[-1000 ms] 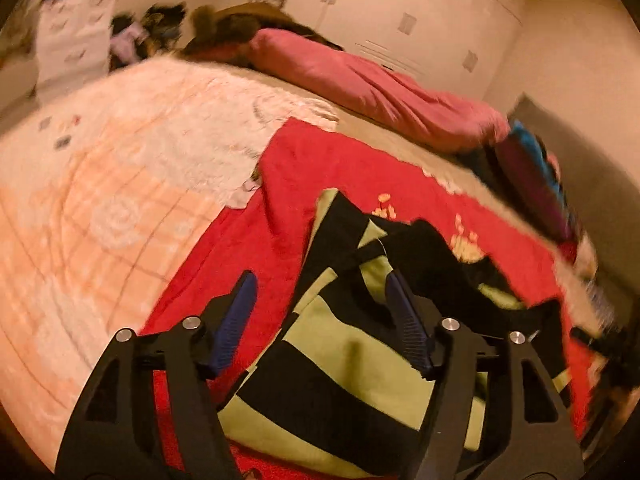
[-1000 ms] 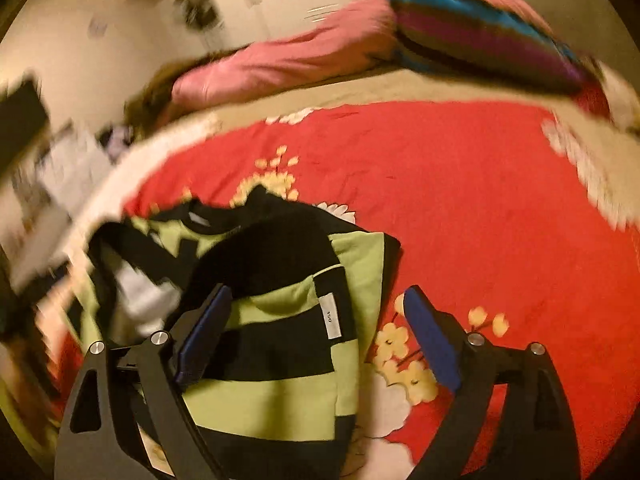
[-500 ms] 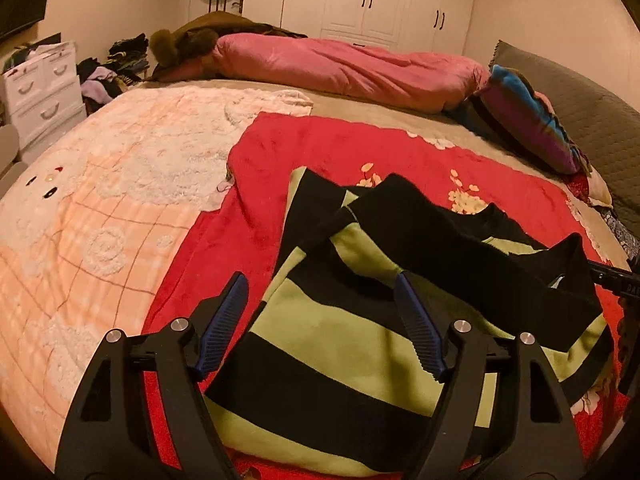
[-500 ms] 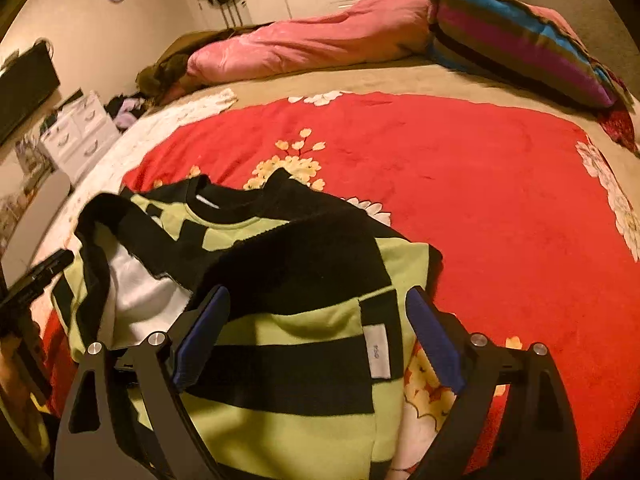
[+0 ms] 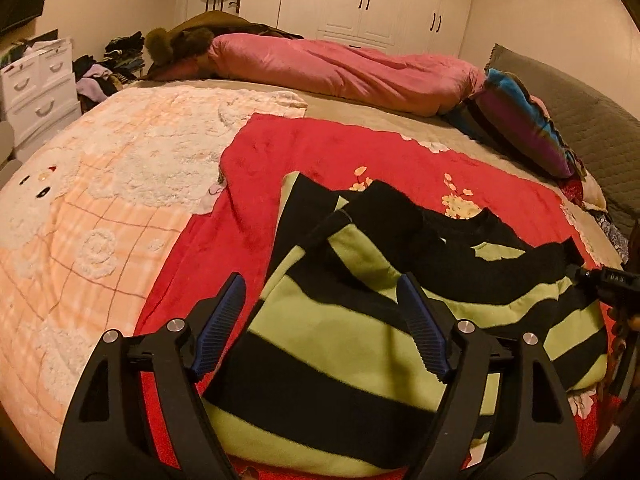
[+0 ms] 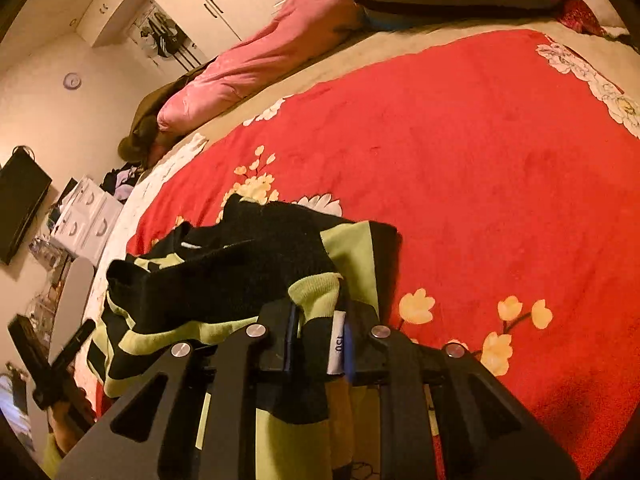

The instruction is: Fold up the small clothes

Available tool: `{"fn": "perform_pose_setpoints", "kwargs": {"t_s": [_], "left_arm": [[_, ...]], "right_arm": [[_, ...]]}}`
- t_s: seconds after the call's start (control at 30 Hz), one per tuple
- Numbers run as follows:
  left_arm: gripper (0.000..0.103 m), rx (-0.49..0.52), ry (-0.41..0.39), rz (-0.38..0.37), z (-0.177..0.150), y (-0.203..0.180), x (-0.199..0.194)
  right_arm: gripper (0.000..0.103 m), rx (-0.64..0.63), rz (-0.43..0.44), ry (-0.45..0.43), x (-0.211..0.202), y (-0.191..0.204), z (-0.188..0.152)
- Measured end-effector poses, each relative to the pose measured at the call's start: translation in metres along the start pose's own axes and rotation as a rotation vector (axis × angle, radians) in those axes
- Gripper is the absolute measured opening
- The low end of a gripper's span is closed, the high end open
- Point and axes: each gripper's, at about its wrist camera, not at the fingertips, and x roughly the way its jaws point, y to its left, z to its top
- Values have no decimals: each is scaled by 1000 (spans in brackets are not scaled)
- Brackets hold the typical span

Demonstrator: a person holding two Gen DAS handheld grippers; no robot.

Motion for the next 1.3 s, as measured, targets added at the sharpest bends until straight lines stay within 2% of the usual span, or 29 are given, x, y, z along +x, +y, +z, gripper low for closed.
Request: {"fn": "perform_pose_setpoints", "kwargs": {"t_s": [0.13,0.2,0.23,0.33,0.4,0.47,0.5,0.57,0.6,0.7,0.8,0.9,0.97,1.13,1.3], "left_arm": [[71,22,-5,-3,12,-7,6],[73,59,16,3,20,-14,16],[73,70,32,13,22,-17,22],[74,102,154,2,25,-22,54],[70,171,143,33,21,-30,60],[38,231,129,40,9,-36,61],[33,245,134,41,4,-38,62],[10,272,120,56,-1,-39,58],[7,260,102,52,0,-36,53],[3,134,29,-38,10,-20,30],[3,104,-65,-97,15,-14,8],[3,64,-141,-154,24,-9,-11],[3,36,-164,-178,30,-6,-16],[3,10,-142,-113,49,-5,6],[4,18,-62,-24,56,-5,43]], "right_arm": [[19,-1,-2,-3,-1,2,0],[22,2,-1,1,-1,1,0],[23,0,-2,4,0,1,-1],[24,-3,-10,10,0,2,-1],[27,0,-16,14,0,1,-1],[29,-7,-25,15,-1,1,-1],[31,-10,-31,15,0,1,-2],[31,-5,-35,17,2,-2,-5],[31,1,-36,17,4,-2,-6],[28,2,-34,13,5,-3,-10],[20,-12,-27,-9,-2,-1,-12],[17,-12,-3,-51,-16,2,-10],[17,-4,15,-83,-25,2,-5],[16,-9,18,-125,-28,7,16],[16,-89,-51,-114,-7,19,24]]}}
